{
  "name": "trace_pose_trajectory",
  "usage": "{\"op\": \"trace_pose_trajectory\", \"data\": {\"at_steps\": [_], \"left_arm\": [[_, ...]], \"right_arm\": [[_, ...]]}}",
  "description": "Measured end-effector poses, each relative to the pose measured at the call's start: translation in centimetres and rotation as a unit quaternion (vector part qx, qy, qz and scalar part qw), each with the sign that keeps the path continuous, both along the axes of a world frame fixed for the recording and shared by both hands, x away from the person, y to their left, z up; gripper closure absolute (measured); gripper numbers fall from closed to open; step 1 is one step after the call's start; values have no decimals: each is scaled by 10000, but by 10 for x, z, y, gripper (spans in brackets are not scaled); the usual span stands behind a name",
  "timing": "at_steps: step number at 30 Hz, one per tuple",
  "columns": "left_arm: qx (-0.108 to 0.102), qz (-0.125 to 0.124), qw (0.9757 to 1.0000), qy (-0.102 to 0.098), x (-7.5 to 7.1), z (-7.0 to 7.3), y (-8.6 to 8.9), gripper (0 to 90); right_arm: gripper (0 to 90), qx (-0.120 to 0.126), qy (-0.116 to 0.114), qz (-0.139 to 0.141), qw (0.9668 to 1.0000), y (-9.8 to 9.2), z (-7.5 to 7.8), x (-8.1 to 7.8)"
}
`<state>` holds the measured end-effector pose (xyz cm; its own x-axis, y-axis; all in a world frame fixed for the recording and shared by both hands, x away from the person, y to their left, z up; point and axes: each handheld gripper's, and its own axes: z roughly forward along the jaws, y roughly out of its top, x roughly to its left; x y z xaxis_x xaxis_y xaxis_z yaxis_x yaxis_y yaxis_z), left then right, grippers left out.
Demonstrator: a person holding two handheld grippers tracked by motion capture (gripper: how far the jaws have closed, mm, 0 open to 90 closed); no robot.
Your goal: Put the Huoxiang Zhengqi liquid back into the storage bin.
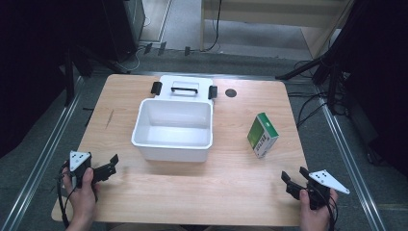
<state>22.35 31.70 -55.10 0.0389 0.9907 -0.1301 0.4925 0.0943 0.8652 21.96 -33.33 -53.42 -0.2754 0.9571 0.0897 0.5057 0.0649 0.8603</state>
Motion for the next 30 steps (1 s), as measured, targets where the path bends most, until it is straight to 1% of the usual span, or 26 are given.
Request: {"op": "trace_pose_trajectory", "data": {"at_steps": [2, 3, 4, 6, 7, 9, 10, 11, 14, 15, 16, 17, 18, 20, 21, 22, 23, 24, 25, 26, 27, 28, 30], "left_arm": [[-10, 3, 10000, -7, 0, 0, 0, 20], [-31, 15, 10000, -3, 0, 0, 0, 19], [3, 12, 10000, 9, 0, 0, 0, 19], [24, 7, 10000, -10, 0, 0, -1, 19], [23, -2, 10000, -12, 0, 0, -1, 20], [25, -4, 10000, 0, 0, 0, -1, 19], [25, -4, 10000, 0, 0, 0, -1, 19], [24, -3, 10000, -1, 0, 0, -1, 19], [25, -2, 10000, 11, 0, 0, -2, 19], [22, -2, 10000, 18, 1, 0, -2, 19], [25, -4, 10000, 24, 0, 0, -2, 20], [28, -3, 10000, 31, 1, 0, -2, 20], [34, -8, 10000, 33, 0, 0, -2, 19], [45, -26, 10000, 50, 0, 0, -2, 19], [45, -26, 10000, 50, 0, 0, -2, 20], [39, -22, 10000, 52, 0, 0, -2, 20], [27, -14, 10000, 47, 1, 0, -2, 19], [27, -14, 10000, 47, 1, 0, -2, 19], [19, -12, 10000, 48, 1, 0, -2, 19], [5, -9, 10000, 50, 1, 0, -2, 19], [5, -9, 10000, 50, 1, 0, -2, 20], [1, -11, 10000, 55, 1, 0, -2, 20], [4, -15, 10000, 56, 1, 0, -2, 20]], "right_arm": [[266, -136, 174, -122, 9997, 3, 4, 2], [282, -240, 228, -102, 9994, 5, 7, 3], [291, -361, 299, -11, 9989, 8, 10, 3], [281, -425, 440, 201, 9979, 11, 12, 4], [279, -382, 598, 315, 9970, 12, 14, 7], [243, -468, 926, 431, 9937, 15, 18, 11], [243, -468, 926, 431, 9937, 15, 18, 11], [226, -549, 1136, 545, 9905, 19, 22, 15], [243, -728, 1476, 566, 9847, 26, 32, 22], [223, -780, 1641, 591, 9816, 28, 36, 25], [212, -851, 1852, 623, 9770, 31, 40, 30], [214, -896, 1969, 628, 9743, 33, 43, 33], [216, -995, 2095, 636, 9707, 36, 48, 36], [233, -1139, 2212, 684, 9661, 39, 55, 42], [233, -1139, 2212, 684, 9661, 39, 55, 42], [249, -1259, 2422, 759, 9590, 41, 63, 49], [266, -1296, 2545, 771, 9552, 41, 67, 52], [279, -1350, 2608, 782, 9527, 41, 69, 55], [279, -1350, 2608, 782, 9527, 41, 69, 55], [287, -1379, 2781, 795, 9473, 40, 77, 60], [287, -1379, 2781, 795, 9473, 40, 77, 60], [303, -1313, 2965, 815, 9424, 41, 85, 65], [303, -1355, 3061, 862, 9383, 44, 92, 67]]}}
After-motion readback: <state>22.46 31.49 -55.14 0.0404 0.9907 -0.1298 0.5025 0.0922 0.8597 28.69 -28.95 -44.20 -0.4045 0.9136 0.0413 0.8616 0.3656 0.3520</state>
